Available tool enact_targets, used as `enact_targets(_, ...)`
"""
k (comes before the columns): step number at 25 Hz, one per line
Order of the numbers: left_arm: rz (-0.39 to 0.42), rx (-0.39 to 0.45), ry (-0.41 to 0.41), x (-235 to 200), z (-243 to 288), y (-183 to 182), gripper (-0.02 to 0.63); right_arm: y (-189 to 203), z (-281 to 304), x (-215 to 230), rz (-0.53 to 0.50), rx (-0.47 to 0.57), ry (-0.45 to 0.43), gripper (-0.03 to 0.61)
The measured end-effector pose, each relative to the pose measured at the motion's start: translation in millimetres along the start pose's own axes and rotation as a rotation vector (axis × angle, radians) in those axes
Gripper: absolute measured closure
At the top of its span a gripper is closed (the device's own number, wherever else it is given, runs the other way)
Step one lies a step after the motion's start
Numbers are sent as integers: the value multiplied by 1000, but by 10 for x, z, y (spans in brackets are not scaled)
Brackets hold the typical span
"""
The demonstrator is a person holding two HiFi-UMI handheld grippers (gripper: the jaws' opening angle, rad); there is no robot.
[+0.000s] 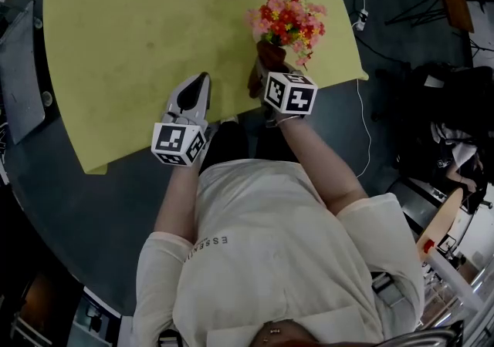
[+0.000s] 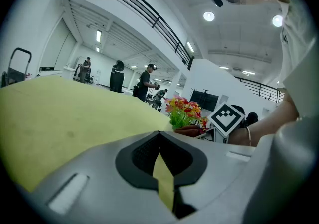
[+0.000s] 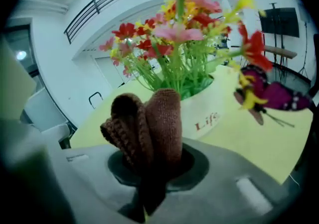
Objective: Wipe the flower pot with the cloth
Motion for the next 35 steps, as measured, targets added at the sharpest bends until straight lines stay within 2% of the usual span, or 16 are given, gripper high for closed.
enact_targets(7, 15, 8, 19, 60, 100, -52, 600, 144, -225, 337, 49, -19, 56, 532)
enact_targets(9, 20, 15, 19, 62, 106, -77, 600, 153, -287, 326, 66, -15, 47, 532)
enact_targets(17, 14, 29, 10, 30, 49, -138, 600, 38, -100, -274, -32, -41, -80, 532)
enact_targets(21, 7, 32, -13, -41, -16, -126, 600, -103, 128, -398, -56, -48, -103, 532)
enact_targets(30, 8, 21, -2, 3, 17, -61, 599, -37, 14, 54, 31, -54, -54, 532)
enact_targets(35, 38, 2, 15, 199, 209, -76, 600, 72, -197, 379, 16, -72, -30, 532)
Point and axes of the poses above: the fingertips, and each gripper's own axes: z forward along the fingers, x to its right, y out of its underside, the point moved 8 cm from there along -z, backward along the fingers, and after that the axes turned 9 degrees about -x, right-handed, at the moved point
